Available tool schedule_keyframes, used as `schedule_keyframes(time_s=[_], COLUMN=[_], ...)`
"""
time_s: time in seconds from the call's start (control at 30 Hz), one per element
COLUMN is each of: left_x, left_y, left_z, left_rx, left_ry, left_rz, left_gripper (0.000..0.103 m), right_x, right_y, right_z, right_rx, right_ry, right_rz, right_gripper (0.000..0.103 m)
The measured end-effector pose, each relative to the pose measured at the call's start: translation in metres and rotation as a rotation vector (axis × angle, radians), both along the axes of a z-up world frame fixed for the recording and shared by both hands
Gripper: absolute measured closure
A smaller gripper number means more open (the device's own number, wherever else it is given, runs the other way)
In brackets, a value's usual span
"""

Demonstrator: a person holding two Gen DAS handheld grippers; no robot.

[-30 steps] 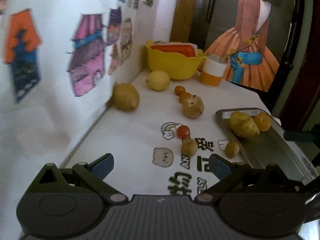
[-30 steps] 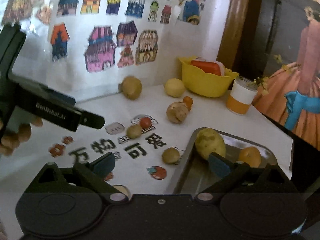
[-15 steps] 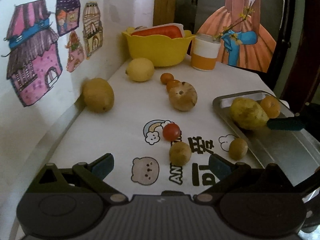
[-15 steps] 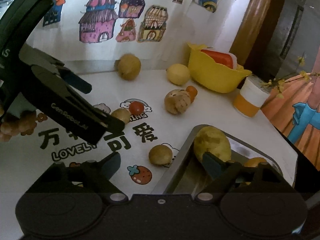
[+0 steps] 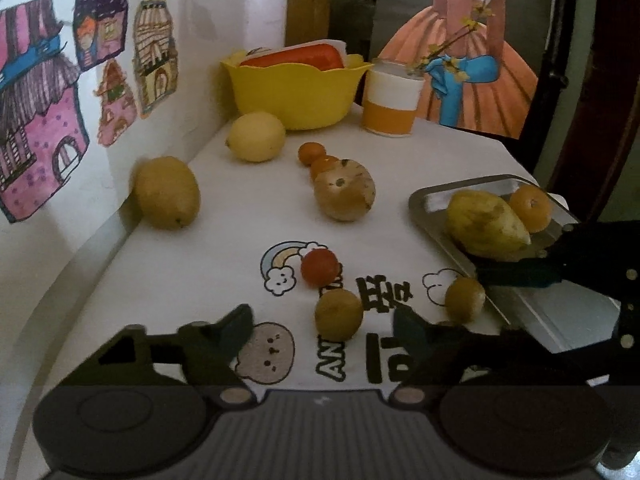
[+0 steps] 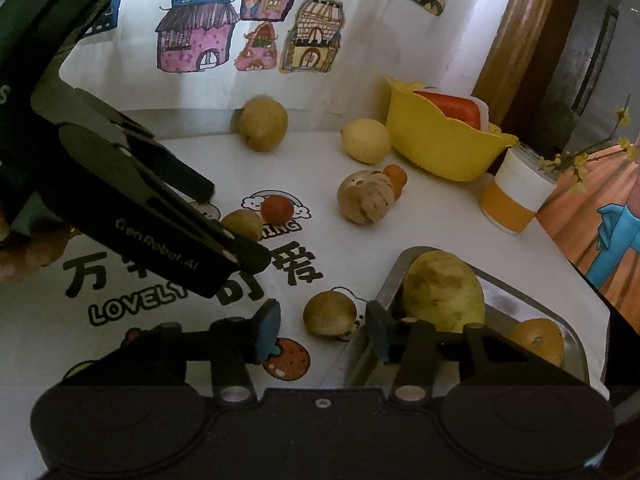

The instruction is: Organize fruits

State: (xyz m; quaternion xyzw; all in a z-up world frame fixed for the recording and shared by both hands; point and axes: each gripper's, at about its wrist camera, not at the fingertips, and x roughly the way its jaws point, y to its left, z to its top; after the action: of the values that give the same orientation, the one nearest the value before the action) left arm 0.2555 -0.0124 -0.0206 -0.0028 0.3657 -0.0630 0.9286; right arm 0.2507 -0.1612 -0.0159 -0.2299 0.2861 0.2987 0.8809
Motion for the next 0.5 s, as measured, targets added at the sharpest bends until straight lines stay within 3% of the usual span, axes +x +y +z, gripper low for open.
schedule_keyframes(time_s=[0.27, 0.33, 0.43, 0.5], left_x=[0.0028, 0.0022, 0.0015, 0.0013], left_y=[-0.0038, -0.0055, -0.0090, -0.0106], left_z=[0.0001, 0.0000, 0.0003, 0.0010], left_rx=[-0.011, -0.004, 0.008, 0.013], left_ry=[-0.006, -0.005, 0.000, 0.005], left_rz=[-0.011, -0.014, -0.022, -0.024], left_gripper=[0.050, 0.062, 0.073, 0.075], right_x=[0.0003, -0.0006, -0.0018, -0.0023], right_y=[0.0013, 0.0019, 0.0022, 0.0018], right_z=[0.0000, -0.0003, -0.0002, 0.0001], right_rx=[-0.009, -0.014, -0.013, -0.008], right_ry=[-0.010, -0.018, -0.019, -0.016], right_rz=[-0.003, -0.008, -0.008, -0.010], right_gripper=[0.066, 0.071, 0.071, 0.072])
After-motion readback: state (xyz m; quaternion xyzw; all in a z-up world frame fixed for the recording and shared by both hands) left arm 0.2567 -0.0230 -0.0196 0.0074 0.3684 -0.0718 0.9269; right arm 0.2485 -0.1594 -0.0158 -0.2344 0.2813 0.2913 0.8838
